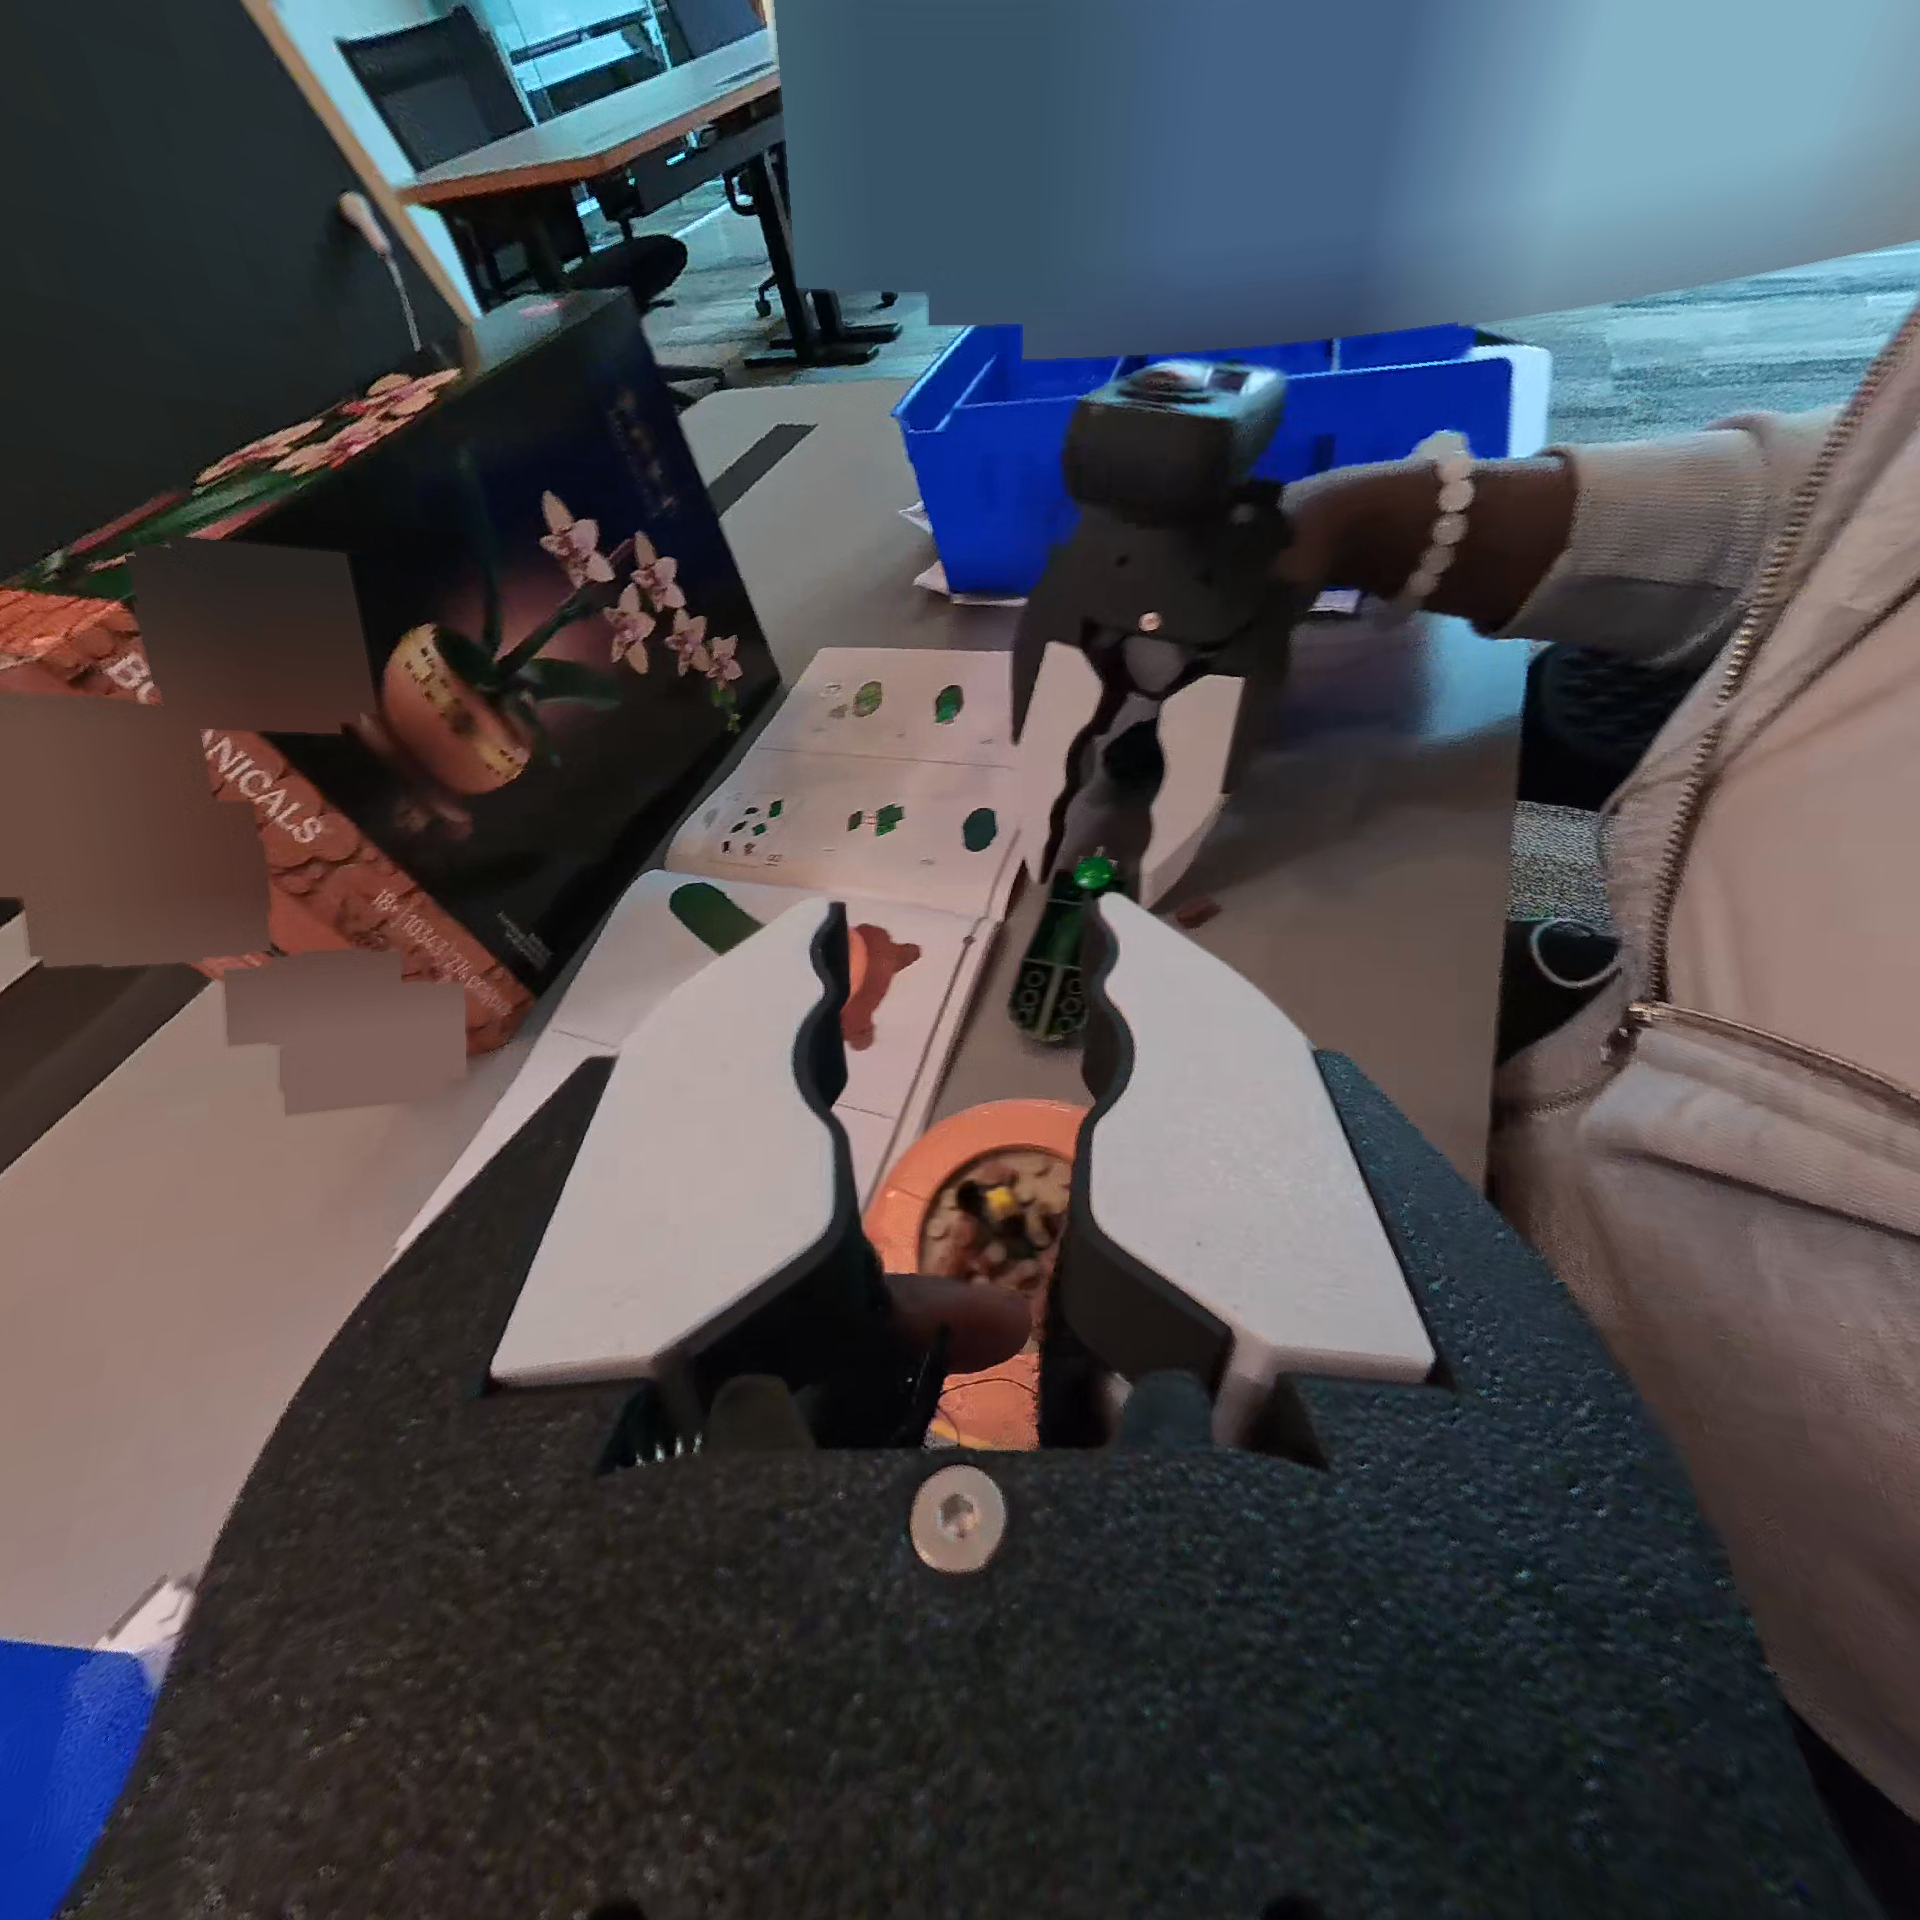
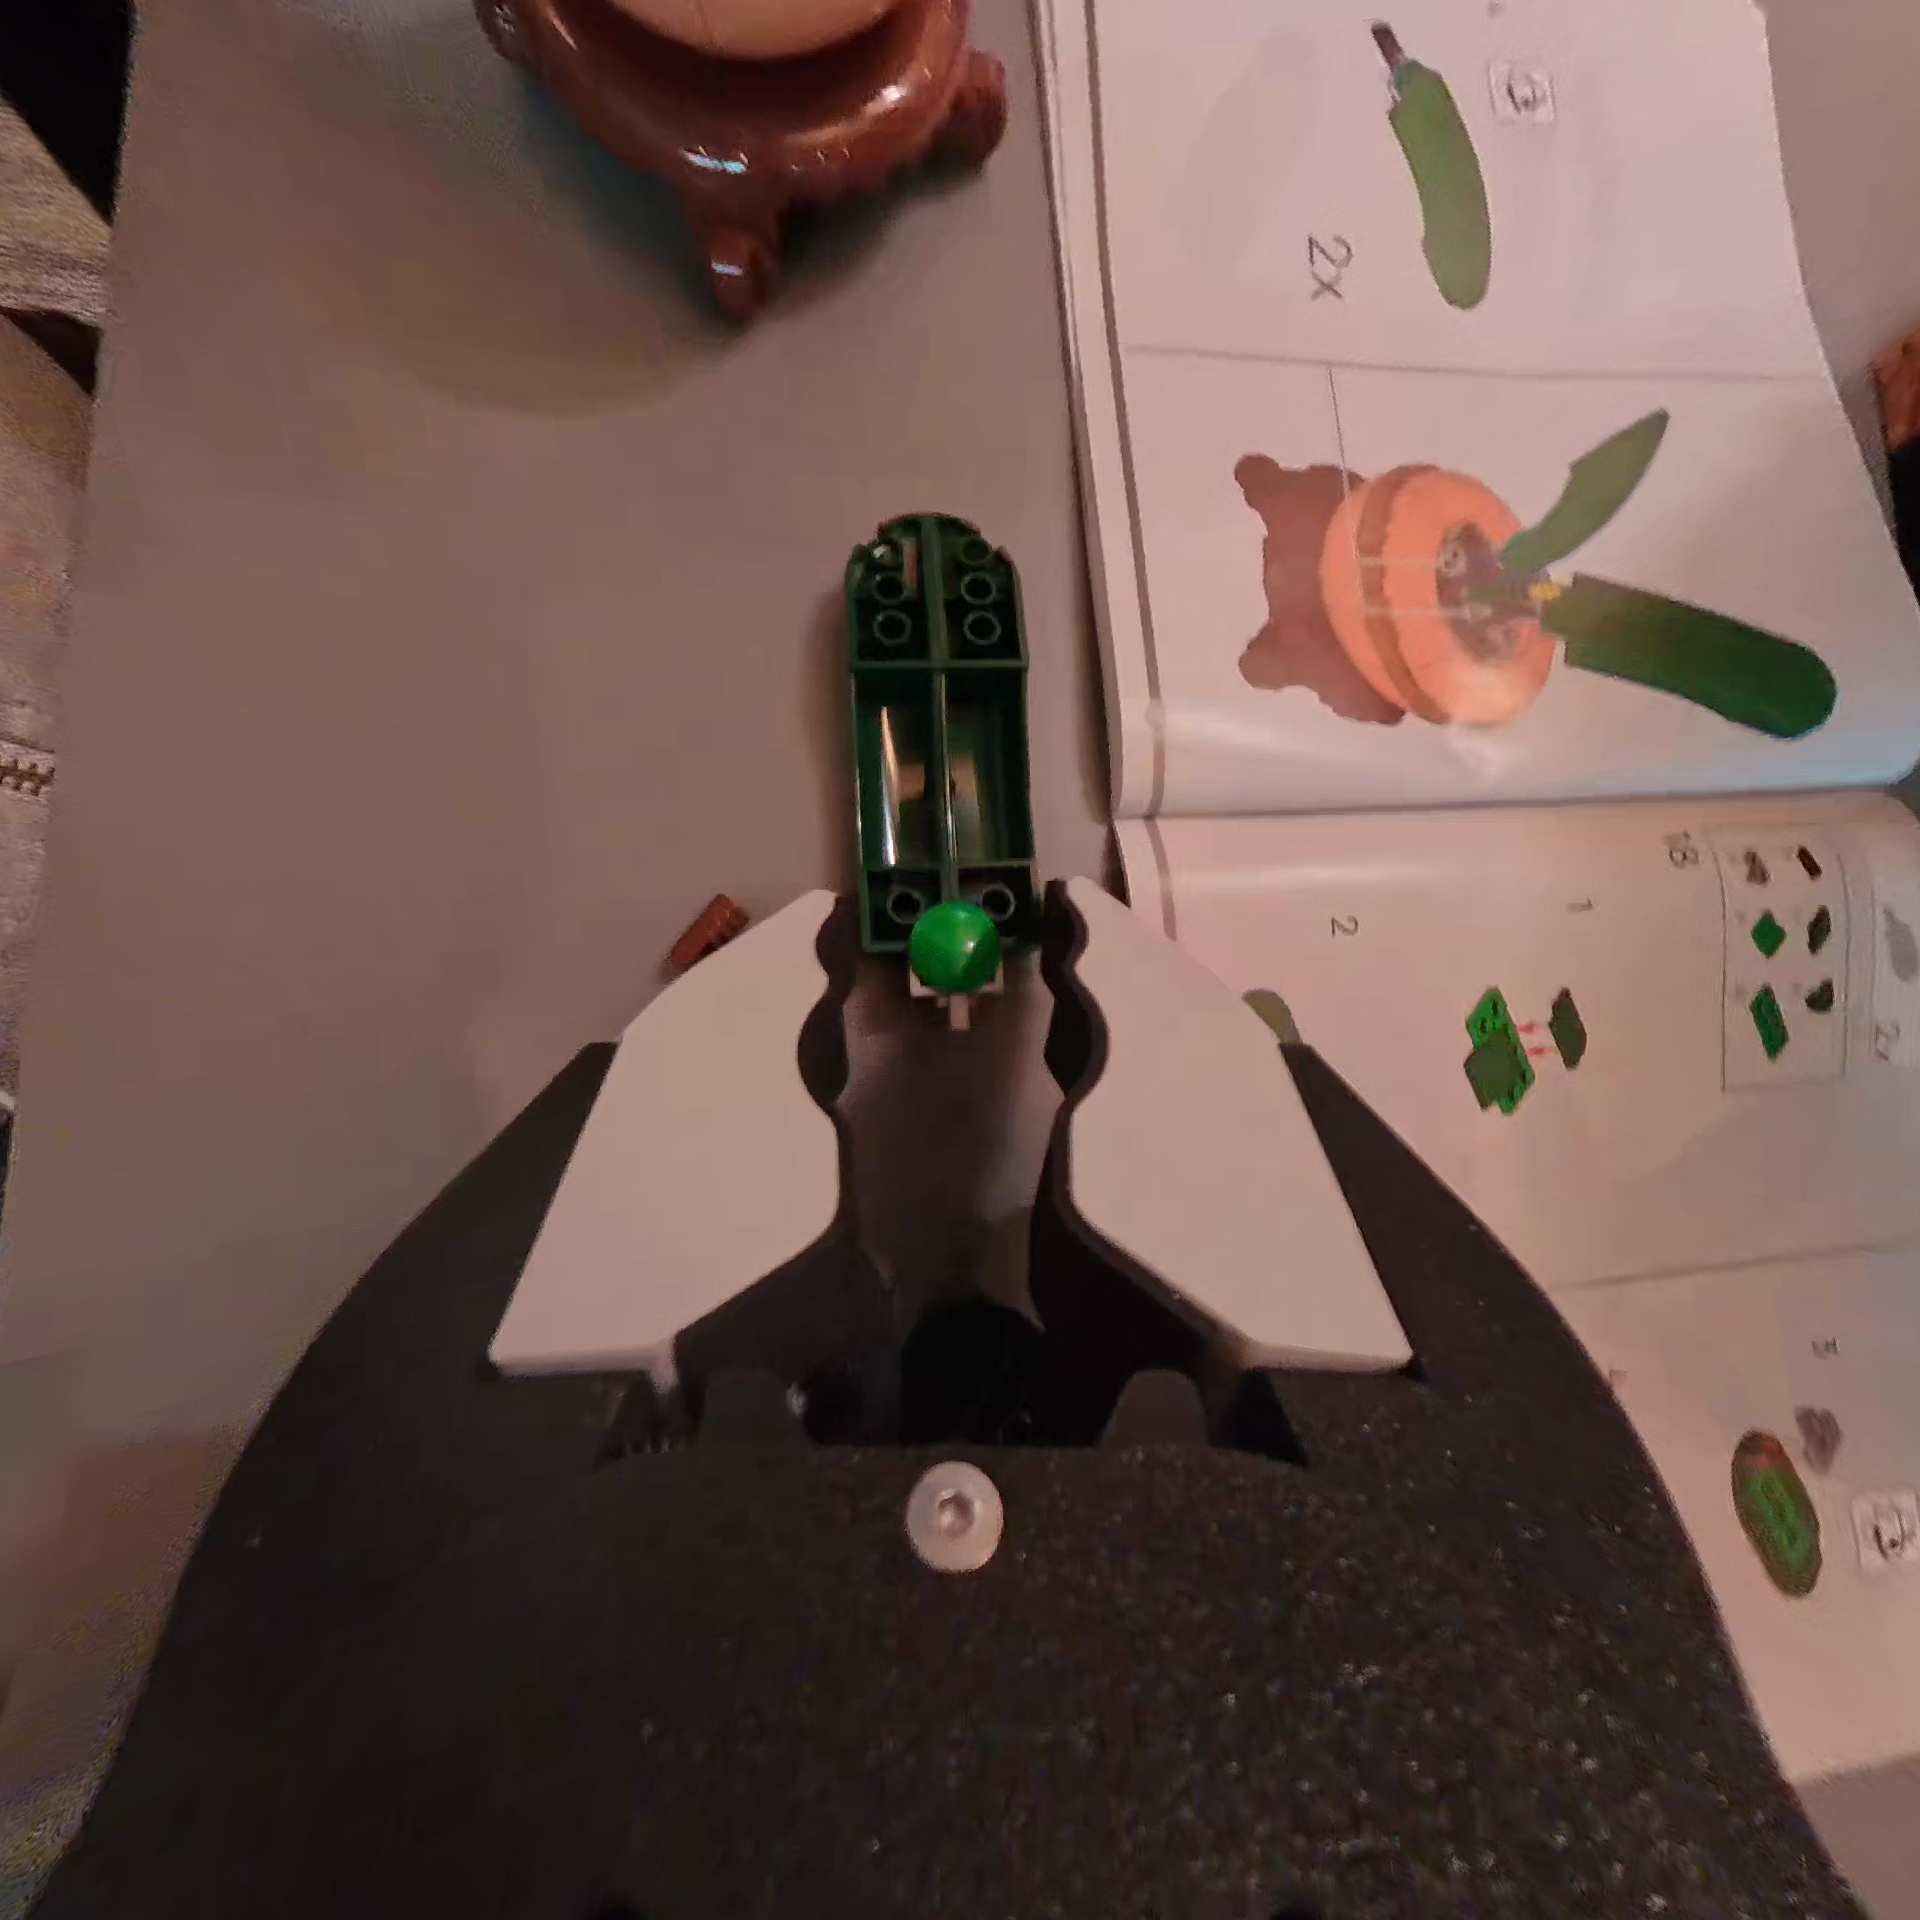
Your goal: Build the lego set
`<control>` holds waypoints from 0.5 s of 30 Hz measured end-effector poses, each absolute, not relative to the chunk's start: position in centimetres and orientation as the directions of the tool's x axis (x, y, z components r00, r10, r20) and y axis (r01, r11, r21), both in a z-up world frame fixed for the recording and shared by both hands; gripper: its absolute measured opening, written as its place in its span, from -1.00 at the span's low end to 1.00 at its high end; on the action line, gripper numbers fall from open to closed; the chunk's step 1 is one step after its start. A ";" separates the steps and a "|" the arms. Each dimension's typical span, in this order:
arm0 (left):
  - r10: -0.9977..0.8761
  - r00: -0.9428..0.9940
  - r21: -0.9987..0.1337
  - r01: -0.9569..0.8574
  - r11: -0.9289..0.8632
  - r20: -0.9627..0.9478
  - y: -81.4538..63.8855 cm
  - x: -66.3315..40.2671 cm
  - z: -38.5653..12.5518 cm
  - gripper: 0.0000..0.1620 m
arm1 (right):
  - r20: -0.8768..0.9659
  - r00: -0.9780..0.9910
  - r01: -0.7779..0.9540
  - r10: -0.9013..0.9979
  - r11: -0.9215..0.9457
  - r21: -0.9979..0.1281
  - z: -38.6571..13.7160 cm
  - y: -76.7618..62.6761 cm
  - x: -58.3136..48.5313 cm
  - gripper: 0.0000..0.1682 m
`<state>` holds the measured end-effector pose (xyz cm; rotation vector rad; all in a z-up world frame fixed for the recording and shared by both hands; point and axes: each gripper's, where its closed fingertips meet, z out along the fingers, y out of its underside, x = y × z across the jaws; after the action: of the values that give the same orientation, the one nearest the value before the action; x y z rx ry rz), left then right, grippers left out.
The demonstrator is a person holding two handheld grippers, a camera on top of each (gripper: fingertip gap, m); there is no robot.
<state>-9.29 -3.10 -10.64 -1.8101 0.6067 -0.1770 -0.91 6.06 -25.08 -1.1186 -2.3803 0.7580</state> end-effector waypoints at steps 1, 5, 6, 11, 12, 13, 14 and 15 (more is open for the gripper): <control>-0.496 0.847 -0.928 -0.319 -0.191 -0.189 -3.4 -8.6 -10.6 -0.48 | 0.129 -0.610 0.564 0.782 0.542 -0.623 -25.2 6.0 -1.1 -0.62; -0.503 0.811 -0.906 -0.407 -0.115 -0.300 -3.2 -6.6 -10.8 -0.42 | 0.003 -0.591 0.604 0.807 0.445 -0.662 -25.1 5.4 -1.2 -0.62; -0.485 0.800 -0.889 -0.448 -0.093 -0.352 -2.9 -6.5 -10.8 -0.39 | -0.067 -0.557 0.628 0.828 0.368 -0.686 -24.7 5.4 -1.3 -0.62; -0.458 0.700 -0.795 -0.605 0.027 -0.548 -1.8 -5.4 -10.4 -0.36 | -0.660 -0.447 0.691 0.604 -0.236 -0.684 -18.4 3.7 -0.9 -0.62; -0.449 0.661 -0.756 -0.652 0.052 -0.601 -1.6 -5.3 -10.3 -0.35 | -0.724 -0.454 0.694 0.519 -0.303 -0.652 -17.1 3.5 -0.6 -0.62; -0.451 0.614 -0.712 -0.699 0.070 -0.648 -1.4 -5.1 -10.4 -0.35 | -0.764 -0.458 0.701 0.455 -0.343 -0.625 -16.1 3.2 -0.3 -0.62; -0.453 0.570 -0.668 -0.740 0.080 -0.685 -1.1 -4.9 -10.5 -0.35 | -0.791 -0.466 0.715 0.397 -0.358 -0.601 -15.3 2.7 0.1 -0.63; -0.464 0.526 -0.628 -0.774 0.088 -0.713 -0.8 -4.7 -10.6 -0.35 | -0.812 -0.470 0.736 0.346 -0.355 -0.577 -14.7 2.1 0.6 -0.63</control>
<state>-4.73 -0.76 -10.59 -1.5524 1.0974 0.3189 0.60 2.05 -14.69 -1.7137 -1.9069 2.2912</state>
